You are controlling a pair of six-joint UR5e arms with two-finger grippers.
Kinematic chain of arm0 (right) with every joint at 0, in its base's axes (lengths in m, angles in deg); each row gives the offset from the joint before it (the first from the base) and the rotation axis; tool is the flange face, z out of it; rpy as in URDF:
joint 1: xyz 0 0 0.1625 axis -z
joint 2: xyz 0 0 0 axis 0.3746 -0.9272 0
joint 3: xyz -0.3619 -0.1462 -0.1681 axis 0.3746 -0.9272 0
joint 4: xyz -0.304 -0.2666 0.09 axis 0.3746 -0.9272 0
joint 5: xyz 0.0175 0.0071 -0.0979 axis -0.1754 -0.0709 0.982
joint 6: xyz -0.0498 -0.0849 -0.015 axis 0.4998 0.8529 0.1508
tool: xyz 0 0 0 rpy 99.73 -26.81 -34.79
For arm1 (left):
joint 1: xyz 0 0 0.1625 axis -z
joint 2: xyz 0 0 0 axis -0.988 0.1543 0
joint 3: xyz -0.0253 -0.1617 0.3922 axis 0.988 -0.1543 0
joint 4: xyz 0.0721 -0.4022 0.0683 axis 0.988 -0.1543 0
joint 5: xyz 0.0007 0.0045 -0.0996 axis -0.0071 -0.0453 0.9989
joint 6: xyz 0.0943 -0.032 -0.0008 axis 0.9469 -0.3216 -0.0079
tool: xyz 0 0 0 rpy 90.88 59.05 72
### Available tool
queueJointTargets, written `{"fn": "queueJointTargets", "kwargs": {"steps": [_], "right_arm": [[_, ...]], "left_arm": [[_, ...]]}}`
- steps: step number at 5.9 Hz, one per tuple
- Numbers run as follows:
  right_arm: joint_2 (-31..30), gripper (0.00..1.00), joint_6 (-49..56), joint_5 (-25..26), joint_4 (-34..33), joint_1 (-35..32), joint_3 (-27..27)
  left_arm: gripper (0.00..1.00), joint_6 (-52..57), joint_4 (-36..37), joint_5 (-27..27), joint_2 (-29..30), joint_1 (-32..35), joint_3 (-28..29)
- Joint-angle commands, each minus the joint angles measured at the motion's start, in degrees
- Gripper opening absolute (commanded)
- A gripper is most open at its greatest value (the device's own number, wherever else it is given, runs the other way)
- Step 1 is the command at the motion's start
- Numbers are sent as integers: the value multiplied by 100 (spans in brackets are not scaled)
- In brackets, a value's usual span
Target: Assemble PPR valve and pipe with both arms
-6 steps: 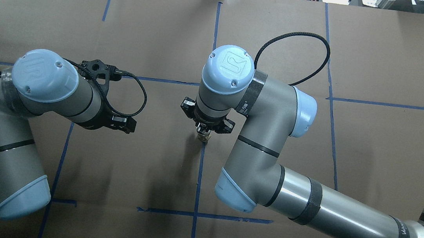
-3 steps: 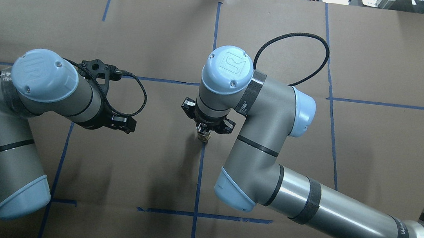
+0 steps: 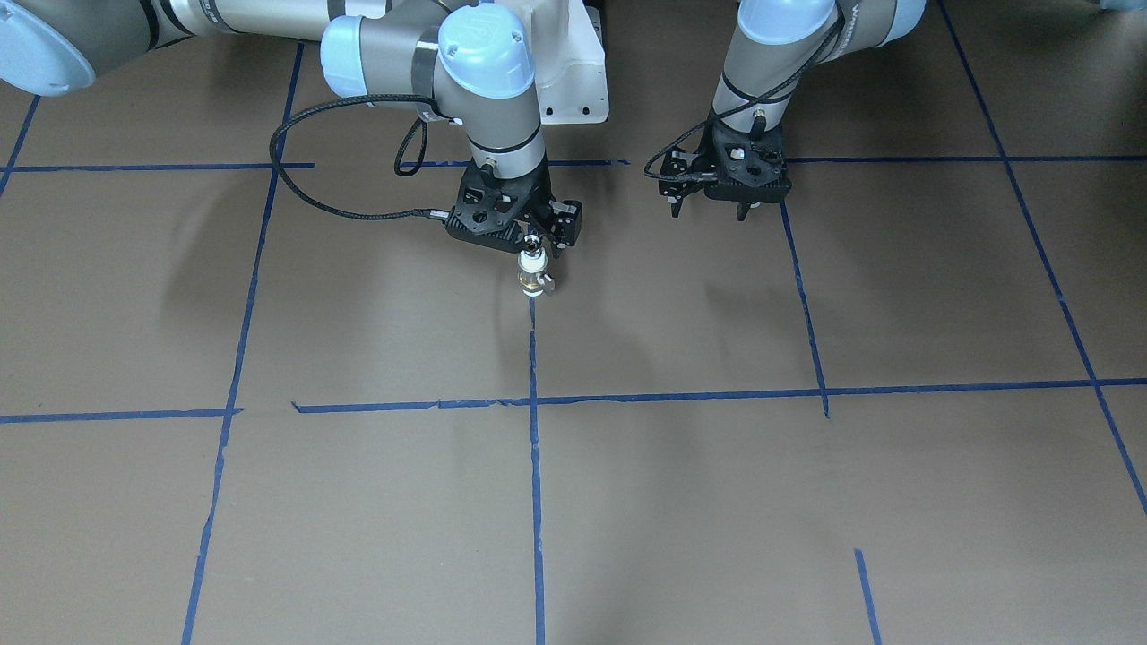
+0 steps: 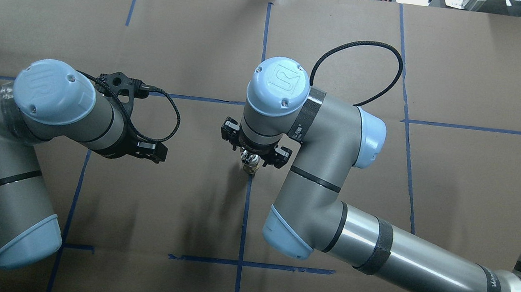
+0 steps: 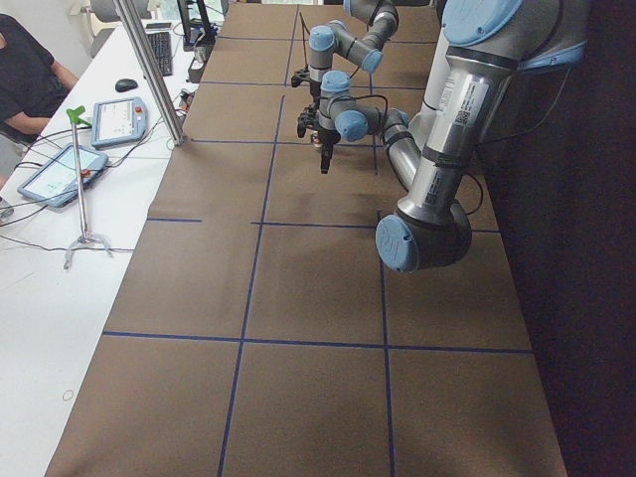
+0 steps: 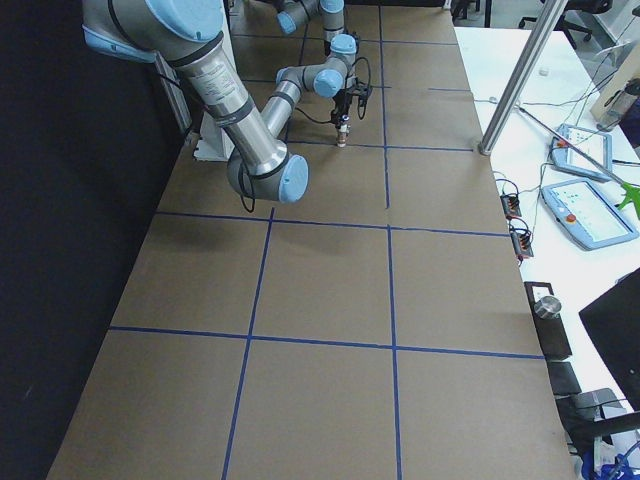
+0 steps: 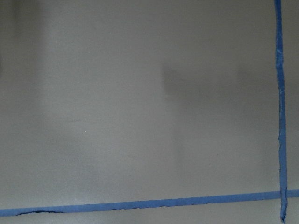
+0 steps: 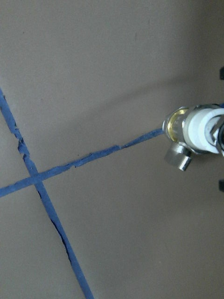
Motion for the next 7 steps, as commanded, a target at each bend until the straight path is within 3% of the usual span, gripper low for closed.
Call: {"fn": "queueJointTargets", "kwargs": {"steps": [1, 2, 4, 5, 6, 7], "right_arm": [[-9, 100, -2, 9, 9, 0, 72], [-104, 100, 6, 0, 26, -26, 412], [-1434, 100, 94, -61, 53, -296, 2209], [-2155, 100, 486, -114, 53, -498, 2853], [-3041, 100, 1316, -184, 96, -805, 3216], [-3589, 100, 2360, -367, 123, -1304, 3219]], "left_arm": [[93, -7, 0, 0, 0, 0, -2], [93, -7, 0, 9, 0, 18, -37], [93, 28, -9, 35, -227, 44, -264], [93, 45, -9, 44, -490, 236, -640], [93, 220, 17, 79, -536, 464, -801], [96, 865, 26, 166, -667, 588, -811]]}}
